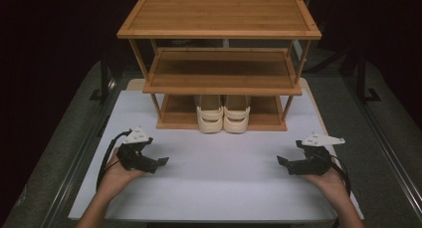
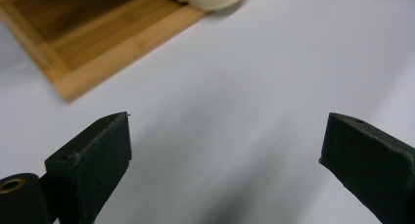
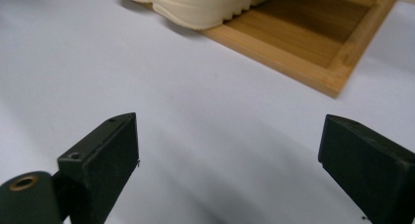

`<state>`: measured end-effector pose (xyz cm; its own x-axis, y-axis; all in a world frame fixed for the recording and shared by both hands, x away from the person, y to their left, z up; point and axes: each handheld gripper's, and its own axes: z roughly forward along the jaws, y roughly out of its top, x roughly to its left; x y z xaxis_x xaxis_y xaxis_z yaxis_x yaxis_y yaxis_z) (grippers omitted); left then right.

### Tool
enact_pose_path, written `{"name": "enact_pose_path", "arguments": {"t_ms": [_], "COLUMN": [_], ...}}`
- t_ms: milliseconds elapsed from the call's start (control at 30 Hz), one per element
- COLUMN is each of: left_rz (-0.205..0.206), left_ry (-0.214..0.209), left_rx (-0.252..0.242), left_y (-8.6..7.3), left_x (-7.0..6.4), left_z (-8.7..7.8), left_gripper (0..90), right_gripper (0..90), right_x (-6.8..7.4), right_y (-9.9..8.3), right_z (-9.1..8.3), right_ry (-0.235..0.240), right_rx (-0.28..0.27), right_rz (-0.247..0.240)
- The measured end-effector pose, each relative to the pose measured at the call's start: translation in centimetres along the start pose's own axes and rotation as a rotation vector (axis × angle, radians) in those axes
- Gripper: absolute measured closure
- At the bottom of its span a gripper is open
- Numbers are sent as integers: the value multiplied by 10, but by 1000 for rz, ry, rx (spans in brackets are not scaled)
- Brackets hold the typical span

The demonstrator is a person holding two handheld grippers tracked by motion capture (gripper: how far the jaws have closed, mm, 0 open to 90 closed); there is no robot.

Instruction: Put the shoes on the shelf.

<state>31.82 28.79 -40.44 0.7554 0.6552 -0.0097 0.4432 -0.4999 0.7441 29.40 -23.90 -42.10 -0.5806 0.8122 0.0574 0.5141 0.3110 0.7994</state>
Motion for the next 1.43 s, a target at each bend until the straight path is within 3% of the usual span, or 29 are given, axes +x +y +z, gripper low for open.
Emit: {"name": "enact_pose_path", "arguments": {"t_ms": [400,667,800,1033,1433], "left_rz": [-43,-50,-38,-41,-51], "left_ry": [64,93,98,95,91], "left_rx": [37,69,71,74,77], "left_y": [-50,-78,-82,-84,-84], "left_x": [4,5,5,6,7], "left_z": [-26,-29,-28,-26,-26], "left_gripper": [42,30,25,12,7], "right_gripper": [77,77,69,67,66], "right_x": [-6,-9,-10,-13,-13], "right_y": [-33,-48,-53,-55,-56], "right_z": [-18,-17,-14,-14,-14], "right_ry": [-68,-115,-127,-111,-113], "right_rx": [62,119,149,149,148], "right_rz": [27,18,17,54,50]}}
